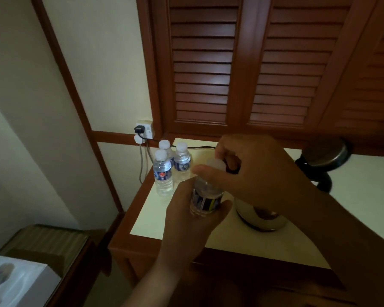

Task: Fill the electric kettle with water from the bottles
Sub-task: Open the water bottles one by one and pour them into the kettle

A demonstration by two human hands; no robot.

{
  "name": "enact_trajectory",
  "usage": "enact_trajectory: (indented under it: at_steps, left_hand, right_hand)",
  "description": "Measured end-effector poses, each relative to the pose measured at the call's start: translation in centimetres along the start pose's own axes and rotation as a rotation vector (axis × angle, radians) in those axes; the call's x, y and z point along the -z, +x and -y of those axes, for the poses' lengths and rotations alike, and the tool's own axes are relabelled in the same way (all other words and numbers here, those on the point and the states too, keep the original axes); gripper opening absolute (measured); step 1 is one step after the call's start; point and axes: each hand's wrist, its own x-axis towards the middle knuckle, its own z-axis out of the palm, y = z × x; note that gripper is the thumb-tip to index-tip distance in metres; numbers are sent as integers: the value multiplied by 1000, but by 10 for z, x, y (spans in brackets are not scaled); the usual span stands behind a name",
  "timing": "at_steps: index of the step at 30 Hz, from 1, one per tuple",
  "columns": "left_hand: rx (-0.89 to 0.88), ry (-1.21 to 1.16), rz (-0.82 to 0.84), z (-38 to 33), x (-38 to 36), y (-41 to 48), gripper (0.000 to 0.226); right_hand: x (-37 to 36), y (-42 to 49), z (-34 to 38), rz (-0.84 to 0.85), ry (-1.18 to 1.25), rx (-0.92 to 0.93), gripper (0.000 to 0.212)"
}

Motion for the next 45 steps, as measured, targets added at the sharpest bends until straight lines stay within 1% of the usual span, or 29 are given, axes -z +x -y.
enact_trajectory:
  at_steps: [2,4,6,9,10,13,15,17,19,21,23,26,29,32,33,34,36,39,41,42,45]
  left_hand:
    - [-10,-3,37,-1,-4,1,47]
    - [10,-34,113,-3,-7,2,43]
    - [60,-138,232,-7,-9,4,36]
    - [90,-313,412,-11,-11,7,23]
    - [111,-374,469,-10,-12,7,23]
    - [217,-485,616,-8,-15,10,36]
    - [246,-509,661,-4,-20,10,41]
    - [283,-549,682,-4,-25,8,41]
    - [271,-534,671,-4,-31,5,25]
    - [247,-495,679,-8,-37,2,29]
    - [251,-465,680,-10,-43,-1,29]
    - [249,-385,606,-6,-51,-8,34]
    - [277,-363,565,-5,-58,-17,45]
    - [319,-352,549,-5,-65,-24,45]
    - [330,-350,551,-6,-67,-26,43]
    - [338,-355,554,-8,-69,-29,38]
    - [346,-363,546,-12,-72,-32,30]
    - [346,-331,534,-17,-76,-36,33]
    - [345,-320,531,-19,-78,-38,33]
    - [349,-318,525,-19,-79,-39,34]
    - [378,-307,494,-19,-84,-42,38]
  right_hand:
    - [7,-2,-9,6,26,21,50]
    - [16,-6,-16,32,15,43,48]
    - [26,-10,-21,52,9,86,47]
    - [40,-18,-24,140,44,129,42]
    - [44,-20,-26,169,35,142,39]
    - [54,-29,-32,226,48,162,28]
    - [58,-37,-35,245,41,175,31]
    - [59,-46,-38,255,51,147,35]
    - [60,-58,-41,250,84,89,37]
    - [61,-71,-45,210,104,48,36]
    - [63,-86,-47,140,127,15,36]
    - [64,-109,-52,-20,117,-54,33]
    - [46,-138,-65,-193,178,-221,25]
    - [14,-169,-86,-311,363,-483,16]
    - [3,-178,-94,-317,392,-566,14]
    - [-7,-186,-103,-293,369,-629,13]
    - [-25,-201,-121,-194,220,-693,12]
    - [-45,-215,-147,-100,78,-700,3]
    - [-53,-220,-157,-53,-6,-653,17]
    - [-54,-221,-160,-43,-11,-643,17]
    - [-55,-224,-167,-25,28,-607,7]
